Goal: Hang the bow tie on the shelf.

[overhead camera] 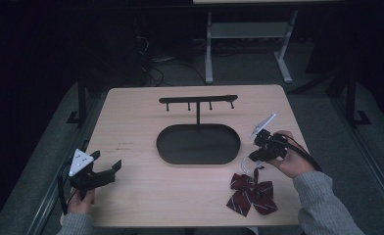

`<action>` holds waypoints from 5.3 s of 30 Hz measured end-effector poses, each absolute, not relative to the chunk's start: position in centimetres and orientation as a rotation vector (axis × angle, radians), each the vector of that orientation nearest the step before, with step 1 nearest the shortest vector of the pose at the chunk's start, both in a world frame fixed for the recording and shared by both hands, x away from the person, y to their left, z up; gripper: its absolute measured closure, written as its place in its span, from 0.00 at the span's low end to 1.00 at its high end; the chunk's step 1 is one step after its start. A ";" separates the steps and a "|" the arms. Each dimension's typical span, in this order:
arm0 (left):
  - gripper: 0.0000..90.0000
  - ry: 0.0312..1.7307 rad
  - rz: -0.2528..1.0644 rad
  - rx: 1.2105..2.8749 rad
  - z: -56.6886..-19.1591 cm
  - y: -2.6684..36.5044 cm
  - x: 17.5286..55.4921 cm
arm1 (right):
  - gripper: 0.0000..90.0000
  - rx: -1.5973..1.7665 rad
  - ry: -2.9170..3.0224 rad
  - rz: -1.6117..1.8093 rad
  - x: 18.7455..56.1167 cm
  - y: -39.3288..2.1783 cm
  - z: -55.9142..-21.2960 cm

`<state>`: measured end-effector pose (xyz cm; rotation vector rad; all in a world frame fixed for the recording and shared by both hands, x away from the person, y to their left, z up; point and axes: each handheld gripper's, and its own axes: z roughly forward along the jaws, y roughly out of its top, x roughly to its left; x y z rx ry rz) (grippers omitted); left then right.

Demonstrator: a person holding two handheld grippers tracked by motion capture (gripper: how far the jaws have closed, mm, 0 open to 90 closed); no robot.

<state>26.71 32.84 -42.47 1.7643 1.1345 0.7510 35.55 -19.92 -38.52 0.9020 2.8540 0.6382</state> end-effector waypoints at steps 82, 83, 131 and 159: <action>0.14 1.128 0.767 1.742 -42.2 33.4 26.7 | 0.98 0.540 2.820 0.666 36.6 -12.2 -26.1; 0.14 1.129 0.766 1.742 -42.2 33.5 26.7 | 0.98 0.541 2.819 0.664 36.6 -12.1 -25.9; 0.14 1.139 0.773 1.726 -42.1 33.9 26.6 | 0.98 0.545 2.851 0.657 42.5 -8.4 -23.5; 0.14 1.145 0.764 1.717 -42.2 34.0 26.6 | 0.98 0.641 2.874 0.606 46.3 -7.7 -24.7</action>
